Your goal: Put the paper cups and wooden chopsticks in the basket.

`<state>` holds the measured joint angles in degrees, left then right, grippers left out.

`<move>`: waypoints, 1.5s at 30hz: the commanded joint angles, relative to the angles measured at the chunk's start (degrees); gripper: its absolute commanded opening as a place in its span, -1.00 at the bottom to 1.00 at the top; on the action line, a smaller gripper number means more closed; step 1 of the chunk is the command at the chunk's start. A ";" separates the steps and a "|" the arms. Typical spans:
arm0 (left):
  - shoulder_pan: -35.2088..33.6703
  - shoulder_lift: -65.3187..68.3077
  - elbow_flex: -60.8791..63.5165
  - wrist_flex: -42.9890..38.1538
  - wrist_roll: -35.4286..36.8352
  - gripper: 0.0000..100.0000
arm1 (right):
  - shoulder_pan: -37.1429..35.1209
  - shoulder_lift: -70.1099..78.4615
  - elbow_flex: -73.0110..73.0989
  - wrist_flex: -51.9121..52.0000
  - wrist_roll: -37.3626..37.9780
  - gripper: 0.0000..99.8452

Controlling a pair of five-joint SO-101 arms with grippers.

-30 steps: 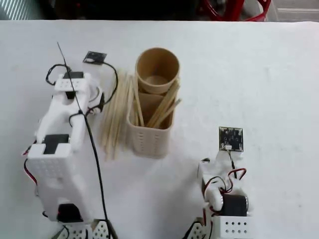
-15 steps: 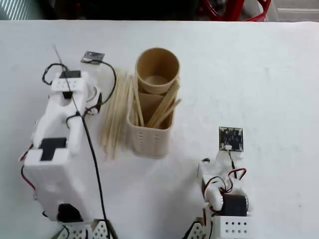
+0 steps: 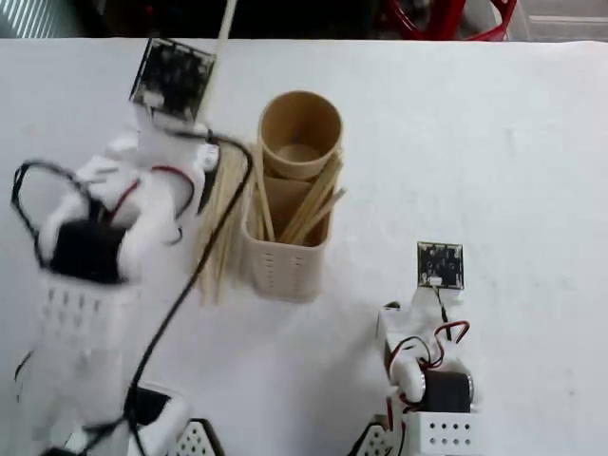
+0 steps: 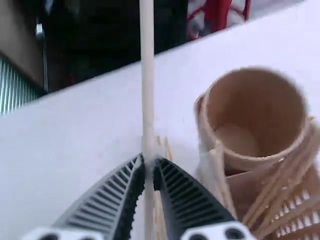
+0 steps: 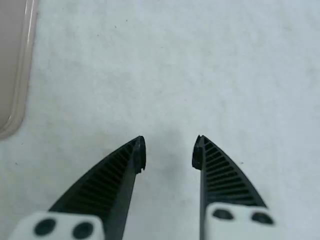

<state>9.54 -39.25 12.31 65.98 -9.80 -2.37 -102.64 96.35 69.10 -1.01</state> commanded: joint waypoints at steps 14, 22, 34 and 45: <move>21.23 -6.37 6.77 -19.69 -2.46 -0.95 | -0.13 -0.48 0.53 0.40 0.44 -0.68; 21.05 -6.81 11.25 -21.63 -2.55 -0.95 | -0.13 -0.48 0.53 0.40 0.44 -0.68; 20.97 -6.81 11.08 -19.78 -2.46 -0.80 | -0.13 -0.48 0.53 0.40 0.44 -0.68; 2.24 -14.02 10.99 -19.96 -1.93 -0.93 | -0.13 -0.48 0.53 0.40 0.44 -0.68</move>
<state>21.76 -49.36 23.82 46.20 -12.62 -2.37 -102.64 96.35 69.10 -1.01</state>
